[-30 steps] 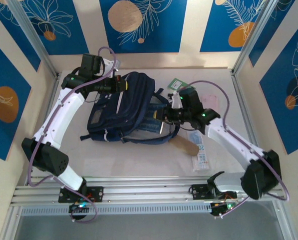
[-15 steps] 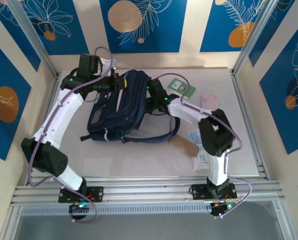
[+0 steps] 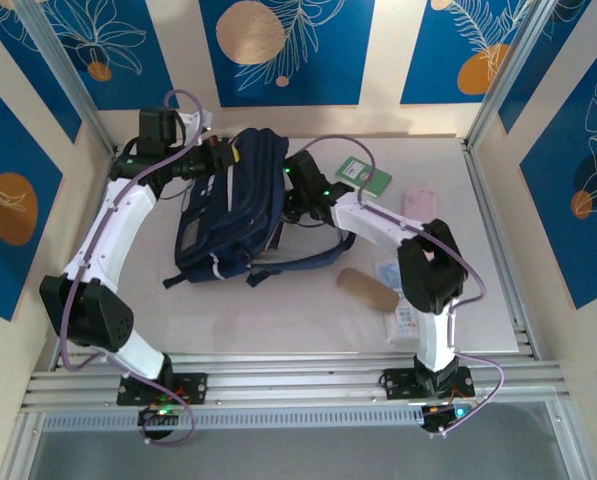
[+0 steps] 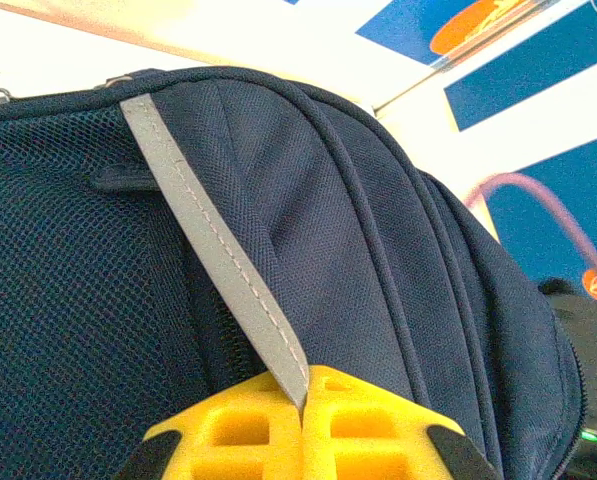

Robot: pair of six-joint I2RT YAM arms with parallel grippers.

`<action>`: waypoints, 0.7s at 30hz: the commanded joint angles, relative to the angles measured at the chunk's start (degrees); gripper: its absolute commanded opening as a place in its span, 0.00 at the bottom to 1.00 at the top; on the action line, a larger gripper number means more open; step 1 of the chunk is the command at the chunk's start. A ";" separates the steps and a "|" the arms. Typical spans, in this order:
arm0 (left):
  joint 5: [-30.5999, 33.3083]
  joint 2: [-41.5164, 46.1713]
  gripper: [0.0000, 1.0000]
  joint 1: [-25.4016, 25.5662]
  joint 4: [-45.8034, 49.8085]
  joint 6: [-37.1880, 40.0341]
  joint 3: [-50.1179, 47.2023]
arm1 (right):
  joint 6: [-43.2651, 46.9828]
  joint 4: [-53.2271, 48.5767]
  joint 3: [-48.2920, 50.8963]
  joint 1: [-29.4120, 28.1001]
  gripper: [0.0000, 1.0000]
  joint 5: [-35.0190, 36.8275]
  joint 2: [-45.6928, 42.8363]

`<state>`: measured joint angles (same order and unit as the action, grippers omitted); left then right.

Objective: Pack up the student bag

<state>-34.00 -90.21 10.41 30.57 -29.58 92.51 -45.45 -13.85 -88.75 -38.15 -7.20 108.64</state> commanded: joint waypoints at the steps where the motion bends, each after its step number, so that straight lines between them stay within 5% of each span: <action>1: 1.80 5.15 0.00 -1.64 -8.74 -1.75 -0.82 | 8.15 -9.16 -1.16 -0.19 0.79 4.28 -6.96; 6: 11.21 7.93 0.00 -2.24 -8.06 -4.16 -6.83 | 9.43 -16.88 4.84 1.51 0.75 10.51 -16.05; 16: 7.23 5.16 0.00 -0.23 -14.03 -9.38 -15.31 | 6.32 -34.08 19.56 9.79 0.81 20.22 -30.66; 18: 7.40 4.75 0.00 0.27 -14.76 -10.14 -16.35 | 5.94 -35.85 21.90 11.99 0.95 21.85 -32.16; 21: 6.60 4.44 0.00 1.21 -18.18 -12.36 -18.72 | 6.18 -36.07 25.54 17.06 1.00 12.93 -32.58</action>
<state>-27.35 -85.54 11.05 18.39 -39.33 75.11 -39.27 -46.04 -65.58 -23.92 10.13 76.90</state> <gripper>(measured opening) 0.037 0.993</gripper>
